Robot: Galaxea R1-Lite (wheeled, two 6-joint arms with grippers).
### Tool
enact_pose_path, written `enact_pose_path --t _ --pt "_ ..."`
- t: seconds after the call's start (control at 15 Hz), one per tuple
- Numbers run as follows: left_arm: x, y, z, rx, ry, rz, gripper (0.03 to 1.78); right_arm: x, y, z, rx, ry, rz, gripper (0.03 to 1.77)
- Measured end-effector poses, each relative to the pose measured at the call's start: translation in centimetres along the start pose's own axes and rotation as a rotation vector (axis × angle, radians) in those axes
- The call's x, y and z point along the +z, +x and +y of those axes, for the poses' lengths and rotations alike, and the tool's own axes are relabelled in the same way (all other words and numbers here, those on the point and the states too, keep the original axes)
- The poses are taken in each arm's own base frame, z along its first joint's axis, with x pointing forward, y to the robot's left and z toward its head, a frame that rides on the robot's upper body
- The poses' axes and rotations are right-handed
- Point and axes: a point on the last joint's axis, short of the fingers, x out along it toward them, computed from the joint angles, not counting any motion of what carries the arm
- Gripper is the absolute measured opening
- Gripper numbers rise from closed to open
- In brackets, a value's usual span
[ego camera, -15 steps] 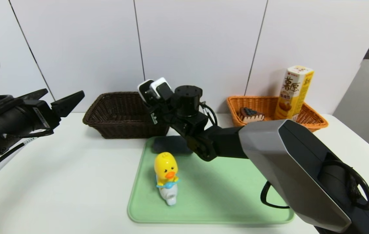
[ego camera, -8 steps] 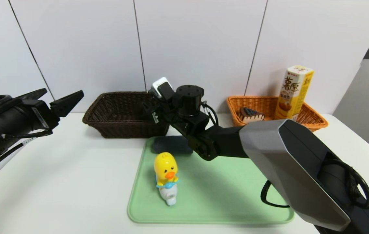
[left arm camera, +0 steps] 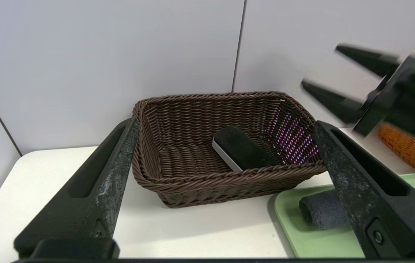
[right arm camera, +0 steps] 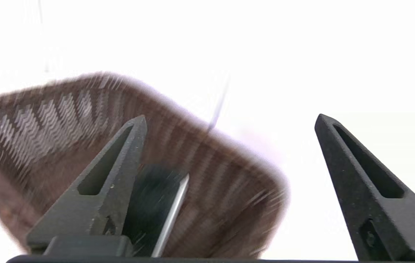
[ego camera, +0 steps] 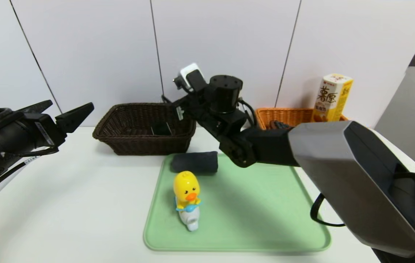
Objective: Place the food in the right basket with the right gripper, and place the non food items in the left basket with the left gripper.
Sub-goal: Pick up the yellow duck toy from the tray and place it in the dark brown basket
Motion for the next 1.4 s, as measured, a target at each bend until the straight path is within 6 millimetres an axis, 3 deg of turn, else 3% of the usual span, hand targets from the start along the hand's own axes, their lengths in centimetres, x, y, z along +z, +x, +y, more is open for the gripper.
enact_pose_path --t 0.4,0.53,0.73,0.87,1.0,1.27,1.4 --pt "0.3 -0.2 -0.1 -0.002 0.004 -0.012 1.69 5.5 -2.5 -9.0 -0.226 -0.116 0.061 1.66" --pt "0.4 -0.3 -0.1 -0.002 0.006 -0.016 1.69 8.1 -4.7 -11.1 -0.285 -0.126 0.132 1.67" --pt "0.6 -0.3 -0.1 -0.003 0.006 -0.021 1.69 11.7 -9.9 -13.8 -0.365 -0.138 0.272 1.68" --pt "0.5 -0.2 -0.3 -0.011 0.021 -0.02 1.69 12.0 -14.2 -15.5 -0.403 -0.152 0.37 1.69" --pt "0.3 0.0 -0.7 -0.03 0.034 -0.013 1.69 11.1 -18.8 -16.7 -0.439 -0.158 0.467 1.69" --pt "-0.1 0.6 -1.9 -0.088 0.023 0.006 1.69 8.1 -28.3 -17.2 -0.524 -0.067 0.62 1.69" --pt "-0.4 0.9 -2.9 -0.124 0.015 0.015 1.69 7.0 -32.0 -17.4 -0.582 -0.006 0.635 1.69"
